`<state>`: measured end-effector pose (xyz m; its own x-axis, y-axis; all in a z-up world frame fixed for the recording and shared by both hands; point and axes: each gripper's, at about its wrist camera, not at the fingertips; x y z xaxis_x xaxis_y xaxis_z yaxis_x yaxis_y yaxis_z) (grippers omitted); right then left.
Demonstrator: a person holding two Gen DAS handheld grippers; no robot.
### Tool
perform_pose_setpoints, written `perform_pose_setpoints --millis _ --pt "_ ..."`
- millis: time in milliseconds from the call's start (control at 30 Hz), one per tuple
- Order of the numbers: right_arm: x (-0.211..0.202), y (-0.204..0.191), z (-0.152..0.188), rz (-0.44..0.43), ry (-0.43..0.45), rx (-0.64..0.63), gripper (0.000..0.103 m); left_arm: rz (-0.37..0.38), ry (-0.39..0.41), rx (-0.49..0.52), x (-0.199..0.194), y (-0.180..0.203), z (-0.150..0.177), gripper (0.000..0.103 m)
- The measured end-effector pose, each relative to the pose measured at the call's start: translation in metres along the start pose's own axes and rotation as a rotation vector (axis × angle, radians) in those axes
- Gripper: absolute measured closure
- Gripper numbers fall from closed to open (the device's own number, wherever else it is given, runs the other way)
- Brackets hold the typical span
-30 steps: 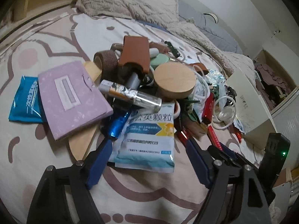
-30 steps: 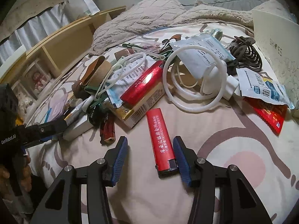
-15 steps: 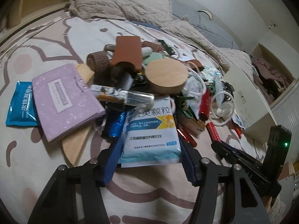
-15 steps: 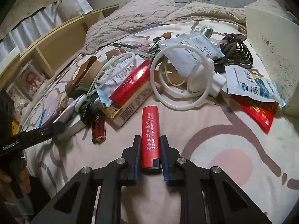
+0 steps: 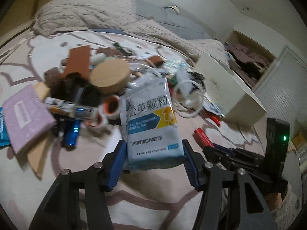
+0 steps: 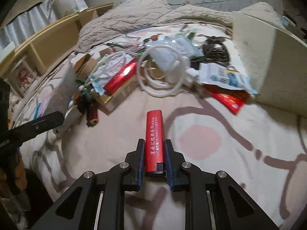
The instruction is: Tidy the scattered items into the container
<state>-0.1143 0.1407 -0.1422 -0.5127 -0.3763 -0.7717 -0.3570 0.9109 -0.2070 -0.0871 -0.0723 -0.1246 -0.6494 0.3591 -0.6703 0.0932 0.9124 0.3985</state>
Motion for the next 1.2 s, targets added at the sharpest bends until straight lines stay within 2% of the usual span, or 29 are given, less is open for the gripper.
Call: perform_pose_setpoints --millis 100,267,367,500,633,733,800,967,1200 --pt "-0.003 0.009 0.001 0.003 -0.003 0.029 0.082 0.031 -0.031 0.075 0.006 0.017 0.005 0.057" --pt "-0.001 0.012 0.001 -0.008 -0.018 0.046 0.082 0.044 -0.066 0.160 0.015 0.036 0.013 0.057" --pt "0.000 0.009 0.002 0.006 -0.021 0.033 0.082 0.017 -0.081 0.189 0.020 0.041 0.016 0.057" --pt "0.000 0.011 0.001 -0.006 -0.025 0.054 0.082 -0.007 -0.071 0.175 0.021 0.038 0.013 0.057" --pt "0.001 0.011 0.001 -0.003 -0.032 0.054 0.082 -0.019 -0.035 0.110 0.017 0.027 0.004 0.057" --pt "0.001 0.009 0.001 0.007 -0.038 0.048 0.082 -0.023 -0.032 0.062 0.021 0.019 -0.001 0.045" --pt "0.001 0.008 0.001 0.007 -0.041 0.046 0.082 -0.046 -0.037 0.052 0.027 0.018 -0.004 0.044" --pt "0.001 0.009 0.000 -0.002 -0.049 0.047 0.082 -0.107 -0.030 0.076 0.039 0.021 -0.007 0.044" --pt "-0.001 0.010 -0.002 -0.017 -0.075 0.018 0.082 -0.118 -0.024 0.145 0.050 0.033 -0.006 0.044"
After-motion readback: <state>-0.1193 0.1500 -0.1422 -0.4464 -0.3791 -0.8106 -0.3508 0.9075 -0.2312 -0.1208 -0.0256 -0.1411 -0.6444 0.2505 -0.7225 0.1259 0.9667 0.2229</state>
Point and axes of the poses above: each gripper's, at about its wrist camera, not at the fingertips, and x roughly the way its jaws point, y to its right, z to its underside
